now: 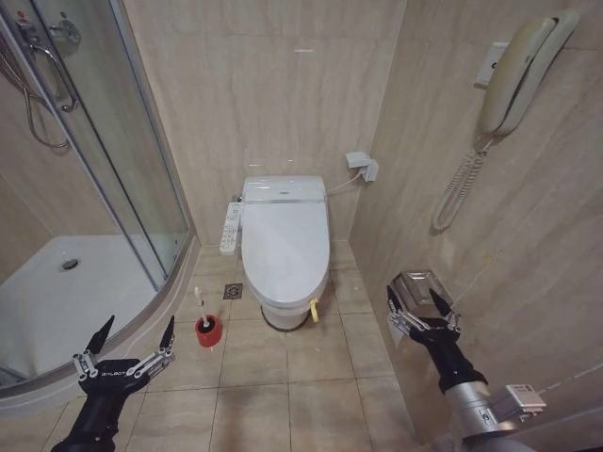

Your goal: Open the toilet lid, clean the toilet bowl with a toilet brush, close the toilet lid, and flush.

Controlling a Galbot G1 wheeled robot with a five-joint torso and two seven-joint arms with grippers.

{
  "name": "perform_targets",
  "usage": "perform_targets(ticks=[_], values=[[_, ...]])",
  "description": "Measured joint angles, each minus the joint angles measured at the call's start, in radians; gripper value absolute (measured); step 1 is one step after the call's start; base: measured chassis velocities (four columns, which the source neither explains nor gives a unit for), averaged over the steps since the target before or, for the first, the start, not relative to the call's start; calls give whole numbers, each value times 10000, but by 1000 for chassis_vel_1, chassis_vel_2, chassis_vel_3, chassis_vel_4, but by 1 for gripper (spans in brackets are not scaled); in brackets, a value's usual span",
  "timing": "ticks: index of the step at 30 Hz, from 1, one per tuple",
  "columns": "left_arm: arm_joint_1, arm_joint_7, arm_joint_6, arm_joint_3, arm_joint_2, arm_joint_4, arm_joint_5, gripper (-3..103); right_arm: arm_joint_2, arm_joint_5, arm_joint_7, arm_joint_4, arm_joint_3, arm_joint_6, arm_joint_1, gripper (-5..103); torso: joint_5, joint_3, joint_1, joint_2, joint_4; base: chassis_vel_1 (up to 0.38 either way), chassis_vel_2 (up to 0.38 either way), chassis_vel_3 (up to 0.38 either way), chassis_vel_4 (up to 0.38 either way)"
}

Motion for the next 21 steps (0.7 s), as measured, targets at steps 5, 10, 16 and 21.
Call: perform_targets(ticks=[5, 10, 16, 21], values=[[0, 0, 0, 0, 0, 0, 0, 100, -22, 34, -21, 46, -2, -202, -29, 100, 0, 0, 0, 0, 0, 0, 0, 0, 0], [0, 0, 0, 0, 0, 0, 0, 100, -34, 100, -73, 108, -11, -253, 0, 100, 0, 0, 0, 0, 0, 0, 0, 0, 0], [0, 0, 0, 0, 0, 0, 0, 100, -7, 206, -99, 142, -16, -249, -20, 100, 0, 0, 0, 0, 0, 0, 0, 0, 0], [0, 0, 0, 0, 0, 0, 0, 100, 29, 241, -202, 162, -47, -199, -12, 100, 0, 0, 0, 0, 0, 0, 0, 0, 0]])
